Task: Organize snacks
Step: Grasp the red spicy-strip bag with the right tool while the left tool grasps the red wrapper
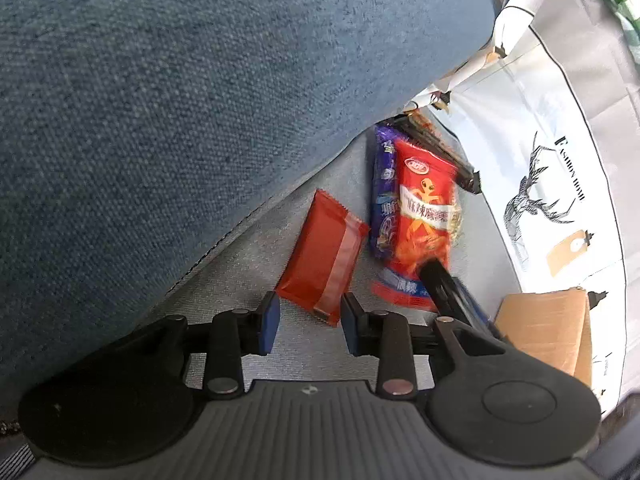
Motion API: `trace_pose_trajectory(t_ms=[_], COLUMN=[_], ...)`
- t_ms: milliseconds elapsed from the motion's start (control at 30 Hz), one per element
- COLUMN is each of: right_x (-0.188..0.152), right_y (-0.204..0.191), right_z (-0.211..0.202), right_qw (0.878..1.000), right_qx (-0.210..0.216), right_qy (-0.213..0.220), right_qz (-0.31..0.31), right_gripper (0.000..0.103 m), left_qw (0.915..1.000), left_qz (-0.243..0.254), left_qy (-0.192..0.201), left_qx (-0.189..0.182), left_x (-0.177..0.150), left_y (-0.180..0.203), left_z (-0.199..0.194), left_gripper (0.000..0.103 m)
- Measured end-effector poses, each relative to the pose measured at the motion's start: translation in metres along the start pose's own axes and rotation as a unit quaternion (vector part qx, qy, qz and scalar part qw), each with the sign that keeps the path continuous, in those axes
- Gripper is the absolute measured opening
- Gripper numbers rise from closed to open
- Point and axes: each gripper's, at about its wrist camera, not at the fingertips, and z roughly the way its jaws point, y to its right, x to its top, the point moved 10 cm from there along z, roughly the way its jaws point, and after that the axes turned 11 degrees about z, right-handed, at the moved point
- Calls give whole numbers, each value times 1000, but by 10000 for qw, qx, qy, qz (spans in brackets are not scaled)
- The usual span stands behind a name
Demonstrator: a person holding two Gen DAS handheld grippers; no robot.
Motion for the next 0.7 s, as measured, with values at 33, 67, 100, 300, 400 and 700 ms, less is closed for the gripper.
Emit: trace_pose_trajectory(t_ms=[33,67,100,300,400,700], right_x=[-1,-3,-5,-42,-61,-80], right_y=[1,1,2,11,13,9], right_z=[-5,-10,-17,-62,-79,-84], right_qw=[10000,10000,10000,9994,9993,9997], right_qx=[-19,-26,-28,-152,-132,7], right_qy=[0,-30,-39,-108,-109,-39], right_qz=[-14,-30,-19,-289,-334,-257], right_gripper=[7,8,8,6,3,50], left_qw=[10000,10000,10000,9997,9996,9945], left_qz=[-4,27,38,108,178,964], left_qy=[3,-2,4,-2,27,215], left_qx=[-26,-39,-63,-234,-210,355], left_x=[0,0,-1,-1,-3,4], left_y=[1,1,1,3,3,23], left_z=[0,0,-1,-3,-4,3], left_gripper=[36,36,36,36,37,44])
